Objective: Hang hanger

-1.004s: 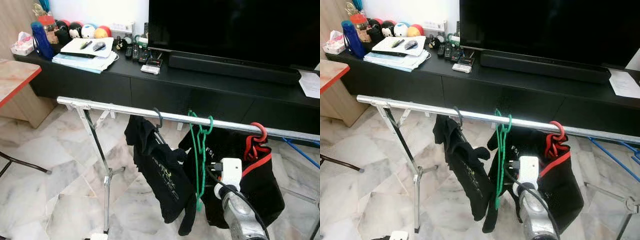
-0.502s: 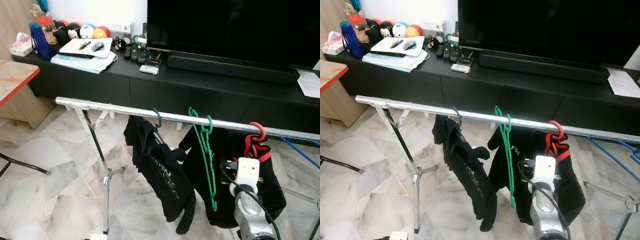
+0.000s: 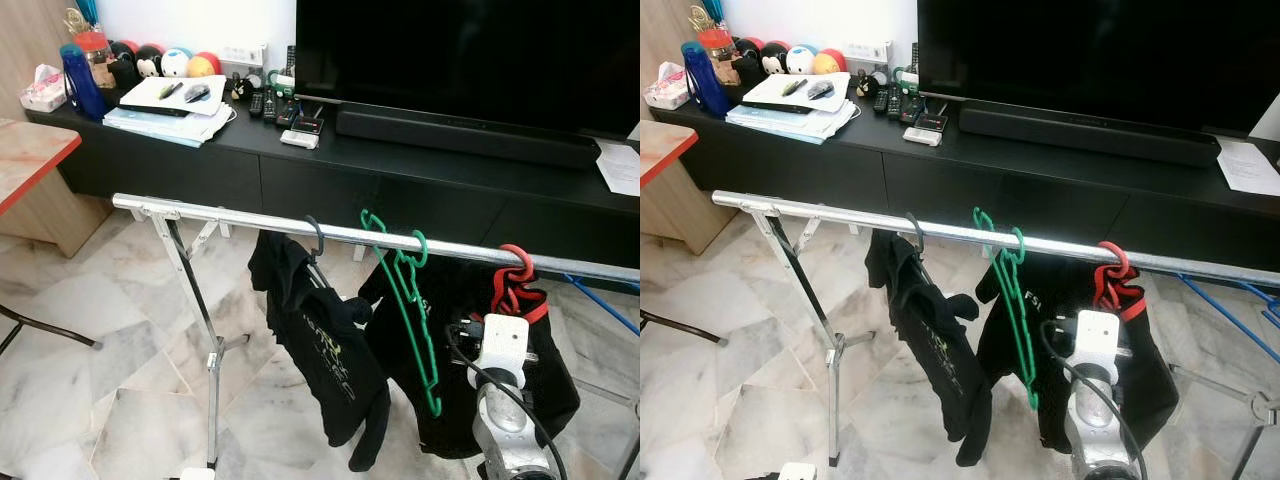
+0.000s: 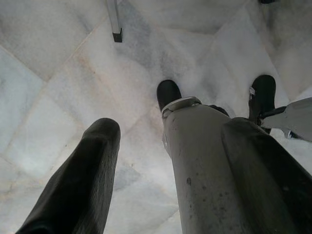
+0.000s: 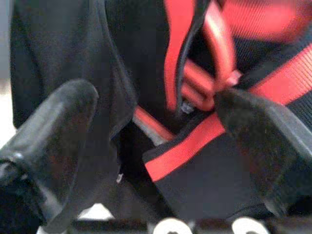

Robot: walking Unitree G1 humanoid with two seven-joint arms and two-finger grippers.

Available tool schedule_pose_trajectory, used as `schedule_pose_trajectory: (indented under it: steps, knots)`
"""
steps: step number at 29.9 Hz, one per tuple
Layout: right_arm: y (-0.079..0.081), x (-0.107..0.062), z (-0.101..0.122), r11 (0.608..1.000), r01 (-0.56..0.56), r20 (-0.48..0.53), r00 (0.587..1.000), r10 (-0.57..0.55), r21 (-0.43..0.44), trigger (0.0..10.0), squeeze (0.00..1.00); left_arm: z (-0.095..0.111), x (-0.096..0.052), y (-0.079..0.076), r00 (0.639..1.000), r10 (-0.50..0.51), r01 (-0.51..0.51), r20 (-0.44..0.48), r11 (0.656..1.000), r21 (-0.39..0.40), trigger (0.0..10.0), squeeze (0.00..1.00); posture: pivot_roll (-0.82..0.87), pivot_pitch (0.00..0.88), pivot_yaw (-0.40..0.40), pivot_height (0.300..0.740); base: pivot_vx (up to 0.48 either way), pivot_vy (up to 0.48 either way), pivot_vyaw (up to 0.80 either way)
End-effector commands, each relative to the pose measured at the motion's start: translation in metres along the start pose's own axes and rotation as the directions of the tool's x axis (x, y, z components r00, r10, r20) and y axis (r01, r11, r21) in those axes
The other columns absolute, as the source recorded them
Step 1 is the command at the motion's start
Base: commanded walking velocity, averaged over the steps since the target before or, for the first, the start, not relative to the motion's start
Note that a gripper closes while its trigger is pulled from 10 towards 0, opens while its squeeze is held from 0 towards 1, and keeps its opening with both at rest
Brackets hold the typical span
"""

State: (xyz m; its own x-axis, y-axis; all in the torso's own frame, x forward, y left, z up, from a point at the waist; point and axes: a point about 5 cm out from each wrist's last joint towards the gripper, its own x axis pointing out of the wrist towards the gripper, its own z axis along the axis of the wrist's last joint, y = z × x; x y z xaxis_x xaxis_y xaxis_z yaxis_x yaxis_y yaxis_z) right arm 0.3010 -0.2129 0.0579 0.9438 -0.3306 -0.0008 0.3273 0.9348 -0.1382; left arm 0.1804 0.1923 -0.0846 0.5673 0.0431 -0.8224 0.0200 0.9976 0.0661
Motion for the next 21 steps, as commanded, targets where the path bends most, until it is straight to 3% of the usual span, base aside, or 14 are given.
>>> schedule_pose_trajectory:
  steps: [1,12,16,17,21]
  knots:
    - [-0.011,-0.002,0.015,0.998,0.06,0.105,0.993,-0.059,-0.006,10.0,0.0,-0.017,-0.002,-0.004,0.998,-0.016,0.016,-0.063,1.0,0.001,10.0,0.0,-0.01,0.159,-0.055,0.74,0.0,0.0,0.0]
    - [-0.011,-0.003,0.015,0.998,0.067,0.113,0.991,-0.066,-0.01,10.0,0.0,-0.017,-0.002,-0.004,0.998,-0.017,0.017,-0.063,1.0,0.001,10.0,0.0,-0.01,0.159,-0.055,0.74,0.0,0.0,0.0]
    - [-0.04,-0.022,0.004,0.985,0.155,0.056,0.987,-0.152,-0.07,10.0,0.0,-0.016,-0.002,-0.005,0.998,-0.022,0.023,-0.065,1.0,0.008,10.0,0.0,-0.03,0.158,-0.058,0.74,0.0,0.0,0.0]
    - [-0.046,-0.021,-0.002,0.977,0.179,0.017,0.984,-0.179,-0.116,10.0,0.0,-0.017,-0.002,-0.005,0.998,-0.022,0.023,-0.065,1.0,0.008,10.0,0.0,-0.03,0.158,-0.058,0.74,0.0,0.0,0.0]
    - [-0.063,-0.018,-0.009,0.955,0.258,-0.038,0.963,-0.266,-0.145,10.0,0.0,-0.018,-0.003,-0.004,0.998,-0.019,0.019,-0.066,1.0,0.007,10.0,0.0,-0.02,0.158,-0.058,0.74,0.0,0.0,0.0]
